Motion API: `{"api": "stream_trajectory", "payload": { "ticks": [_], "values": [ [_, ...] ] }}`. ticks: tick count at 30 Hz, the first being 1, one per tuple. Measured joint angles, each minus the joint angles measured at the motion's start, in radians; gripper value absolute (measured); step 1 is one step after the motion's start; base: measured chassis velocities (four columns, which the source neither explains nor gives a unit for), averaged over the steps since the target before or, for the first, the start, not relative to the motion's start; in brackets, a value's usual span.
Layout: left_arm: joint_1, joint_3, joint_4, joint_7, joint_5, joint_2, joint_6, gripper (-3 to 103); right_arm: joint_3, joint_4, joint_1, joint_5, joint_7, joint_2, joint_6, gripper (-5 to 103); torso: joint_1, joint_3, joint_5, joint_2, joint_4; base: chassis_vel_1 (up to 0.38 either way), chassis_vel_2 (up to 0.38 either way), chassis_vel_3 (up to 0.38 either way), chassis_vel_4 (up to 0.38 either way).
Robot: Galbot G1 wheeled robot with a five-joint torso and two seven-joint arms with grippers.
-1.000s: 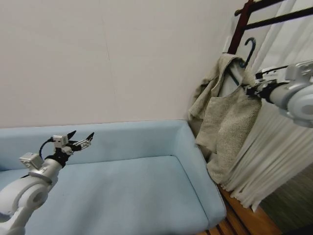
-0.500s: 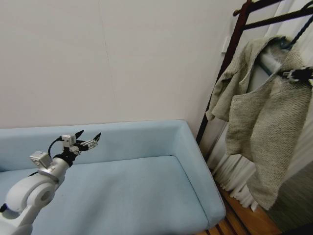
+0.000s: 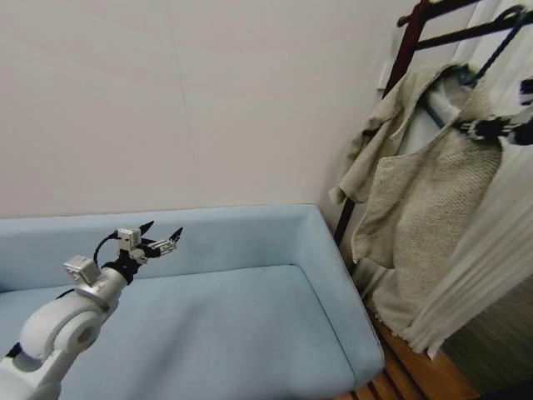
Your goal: Pick up the clothes from the sofa and hang them on the clothes hanger.
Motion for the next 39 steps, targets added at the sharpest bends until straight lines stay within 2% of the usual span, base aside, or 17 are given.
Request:
{"api": "stream_trajectory", "payload": {
  "ticks": [1, 3, 6, 10, 14, 17, 18, 21, 22, 23, 25, 26, 27, 29, 32, 35, 39],
  "values": [
    [0.000, 0.000, 0.000, 0.000, 0.000, 0.000, 0.000, 100, 0.000, 0.000, 0.000, 0.000, 0.000, 0.000, 0.000, 5, 0.000, 0.000, 0.0000, 0.000, 0.0000, 0.000, 0.000, 0.000, 0.000],
    [0.001, 0.001, 0.001, -0.004, -0.001, 0.010, 0.000, 100, -0.017, -0.041, -0.010, -0.093, -0.035, 0.040, 0.023, 5, 0.000, 0.000, 0.0001, 0.000, 0.0000, 0.000, 0.000, 0.000, 0.000],
    [0.002, 0.004, 0.003, -0.011, -0.005, 0.027, 0.002, 100, -0.044, -0.107, 0.005, -0.171, -0.063, 0.098, 0.033, 5, 0.000, 0.000, 0.0001, 0.000, -0.0005, 0.000, 0.000, 0.000, 0.000],
    [0.000, 0.007, 0.008, -0.015, -0.010, 0.042, 0.006, 100, -0.065, -0.143, 0.021, -0.223, -0.066, 0.145, 0.031, 5, 0.000, 0.000, 0.0003, 0.000, -0.0002, 0.000, 0.000, 0.000, 0.000],
    [-0.010, 0.015, 0.013, -0.024, -0.021, 0.057, 0.013, 100, -0.069, -0.149, 0.057, -0.206, -0.021, 0.177, -0.005, 5, 0.000, 0.000, 0.0001, 0.000, -0.0001, 0.000, 0.000, 0.000, 0.000],
    [-0.026, 0.029, 0.022, -0.026, -0.023, 0.063, 0.014, 100, -0.128, -0.162, 0.161, -0.110, 0.065, 0.203, -0.037, 5, 0.000, 0.000, 0.0001, 0.000, -0.0008, 0.000, 0.000, 0.000, 0.000],
    [-0.026, 0.029, 0.022, -0.026, -0.023, 0.063, 0.014, 100, -0.128, -0.162, 0.161, -0.110, 0.065, 0.203, -0.037, 5, 0.000, 0.000, 0.0001, 0.000, -0.0008, 0.000, 0.000, 0.000, 0.000],
    [-0.043, 0.047, 0.034, -0.026, -0.023, 0.062, 0.015, 100, -0.252, -0.187, 0.321, 0.025, 0.196, 0.237, -0.050, 5, 0.000, 0.000, 0.0001, 0.000, -0.0003, 0.000, 0.000, 0.000, 0.000],
    [-0.043, 0.047, 0.034, -0.026, -0.023, 0.062, 0.015, 100, -0.252, -0.187, 0.321, 0.025, 0.196, 0.237, -0.050, 5, 0.000, 0.000, 0.0001, 0.000, -0.0003, 0.000, 0.000, 0.000, 0.000],
    [-0.055, 0.060, 0.043, -0.026, -0.020, 0.059, 0.015, 100, -0.351, -0.204, 0.436, 0.083, 0.254, 0.262, -0.049, 5, 0.000, 0.000, 0.0004, 0.000, -0.0003, 0.000, 0.000, 0.000, 0.000],
    [-0.072, 0.076, 0.051, -0.025, -0.016, 0.052, 0.015, 100, -0.461, -0.227, 0.580, 0.169, 0.329, 0.303, -0.043, 5, 0.000, 0.000, -0.0001, 0.000, -0.0002, 0.000, 0.000, 0.000, 0.000],
    [-0.081, 0.084, 0.056, -0.024, -0.015, 0.048, 0.014, 100, -0.516, -0.239, 0.646, 0.215, 0.371, 0.326, -0.034, 5, 0.000, 0.000, -0.0006, 0.000, -0.0003, 0.000, 0.000, 0.000, 0.000],
    [-0.081, 0.084, 0.056, -0.024, -0.015, 0.048, 0.014, 100, -0.516, -0.239, 0.646, 0.215, 0.371, 0.326, -0.034, 5, 0.000, 0.000, -0.0006, 0.000, -0.0003, 0.000, 0.000, 0.000, 0.000],
    [-0.100, 0.101, 0.064, -0.021, -0.012, 0.040, 0.013, 100, -0.622, -0.265, 0.768, 0.311, 0.452, 0.366, -0.005, 5, 0.000, 0.000, -0.0007, 0.000, 0.0003, 0.000, 0.000, 0.000, 0.000],
    [-0.110, 0.110, 0.070, -0.017, -0.007, 0.035, 0.011, 100, -0.667, -0.280, 0.821, 0.367, 0.494, 0.383, 0.014, 5, 0.000, 0.000, -0.0003, 0.000, 0.0003, 0.000, 0.000, 0.000, 0.000],
    [-0.151, 0.159, 0.096, -0.006, 0.014, 0.017, 0.002, 100, -0.754, -0.344, 0.930, 0.558, 0.620, 0.444, 0.080, 5, 0.000, 0.000, -0.0003, 0.000, -0.0003, 0.000, 0.000, 0.000, 0.000],
    [-0.214, 0.223, 0.119, -0.005, 0.023, 0.004, 0.001, 100, -0.853, -0.381, 1.013, 0.628, 0.671, 0.476, 0.113, 5, 0.000, 0.000, 0.0000, 0.000, -0.0004, 0.000, 0.000, 0.000, 0.000]
  ]
}}
